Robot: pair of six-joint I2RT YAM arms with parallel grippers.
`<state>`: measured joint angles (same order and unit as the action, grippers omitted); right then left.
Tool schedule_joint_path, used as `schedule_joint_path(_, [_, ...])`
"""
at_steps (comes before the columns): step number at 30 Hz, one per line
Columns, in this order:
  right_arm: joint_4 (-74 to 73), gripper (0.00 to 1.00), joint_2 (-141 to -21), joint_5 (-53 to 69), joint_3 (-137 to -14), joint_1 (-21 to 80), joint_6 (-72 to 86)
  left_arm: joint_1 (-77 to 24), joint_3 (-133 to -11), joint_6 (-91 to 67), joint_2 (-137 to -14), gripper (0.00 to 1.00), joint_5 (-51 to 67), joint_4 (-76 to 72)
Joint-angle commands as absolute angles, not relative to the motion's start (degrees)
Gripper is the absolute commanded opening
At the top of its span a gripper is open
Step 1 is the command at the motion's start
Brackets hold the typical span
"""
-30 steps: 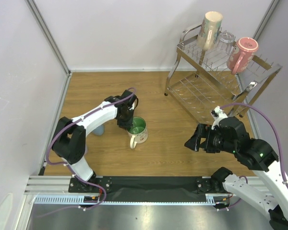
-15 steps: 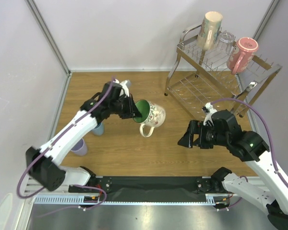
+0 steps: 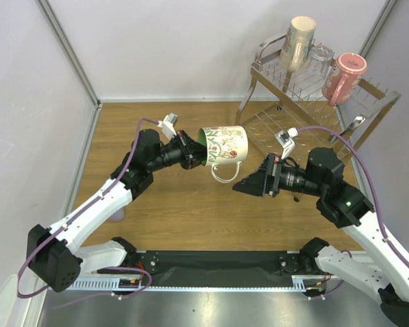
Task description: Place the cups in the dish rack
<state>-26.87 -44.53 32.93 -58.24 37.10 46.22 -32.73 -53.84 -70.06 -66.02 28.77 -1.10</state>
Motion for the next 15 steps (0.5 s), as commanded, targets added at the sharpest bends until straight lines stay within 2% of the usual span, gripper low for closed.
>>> schedule_joint_path(1, [-13.54,0.94,-46.66,36.21,-57.83,38.14,51.15,-34.71,-53.44,-82.78,-59.86,0.00,29.27,-22.39])
schedule_joint_path(9, [-0.19,0.90,-51.85,36.21,-57.75,38.94,58.53,-37.97,-46.68,-87.18,-54.85,0.00,21.98,-29.96])
schedule_joint_path(15, [12.46,0.82,-55.72,36.04,-56.69,40.43,67.05,-42.44,-45.88,-85.87,-54.23,0.00,17.58,-30.32])
